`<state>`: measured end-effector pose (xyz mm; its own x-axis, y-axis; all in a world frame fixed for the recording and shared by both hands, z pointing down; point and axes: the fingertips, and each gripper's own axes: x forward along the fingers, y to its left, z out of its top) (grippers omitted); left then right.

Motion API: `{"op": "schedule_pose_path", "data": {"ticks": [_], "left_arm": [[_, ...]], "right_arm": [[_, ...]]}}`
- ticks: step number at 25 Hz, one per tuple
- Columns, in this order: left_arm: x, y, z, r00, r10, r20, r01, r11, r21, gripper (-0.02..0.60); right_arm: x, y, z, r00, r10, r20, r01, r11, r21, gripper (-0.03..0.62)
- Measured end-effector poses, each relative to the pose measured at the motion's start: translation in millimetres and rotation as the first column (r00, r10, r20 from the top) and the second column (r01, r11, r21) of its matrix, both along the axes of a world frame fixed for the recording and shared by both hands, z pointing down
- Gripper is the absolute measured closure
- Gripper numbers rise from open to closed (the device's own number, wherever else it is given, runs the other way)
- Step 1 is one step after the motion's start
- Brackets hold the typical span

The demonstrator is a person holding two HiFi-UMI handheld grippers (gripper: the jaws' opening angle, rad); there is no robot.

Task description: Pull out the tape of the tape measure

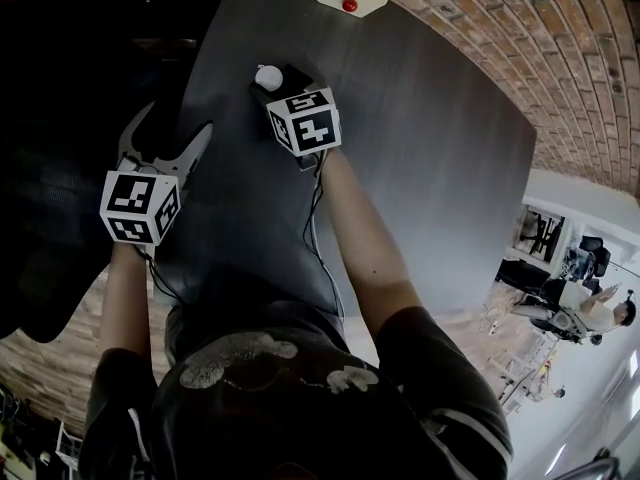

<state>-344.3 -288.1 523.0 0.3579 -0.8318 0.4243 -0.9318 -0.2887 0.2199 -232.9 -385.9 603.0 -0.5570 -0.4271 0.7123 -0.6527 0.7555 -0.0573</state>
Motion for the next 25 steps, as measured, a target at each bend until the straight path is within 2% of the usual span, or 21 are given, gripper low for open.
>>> {"op": "schedule_pose_path", "data": {"ticks": [10,13,25], "left_arm": [[-2,1,7,1.000,-0.009,-0.012,0.008,1.000,-0.019,0.207],[-2,2,9,1.000,-0.011,-0.017,0.010,1.000,-0.029,0.206],[1,8,4,1.000,-0.001,-0.031,0.000,0.999,-0.032,0.206]], "right_arm": [[-3,2,1,1.000,-0.018,-0.006,0.018,0.999,0.041,0.303],[-7,4,1,0.999,-0.047,-0.013,0.047,0.998,0.033,0.356],[-2,19,-2,0.996,-0.071,-0.052,0.070,0.997,-0.017,0.359]]}}
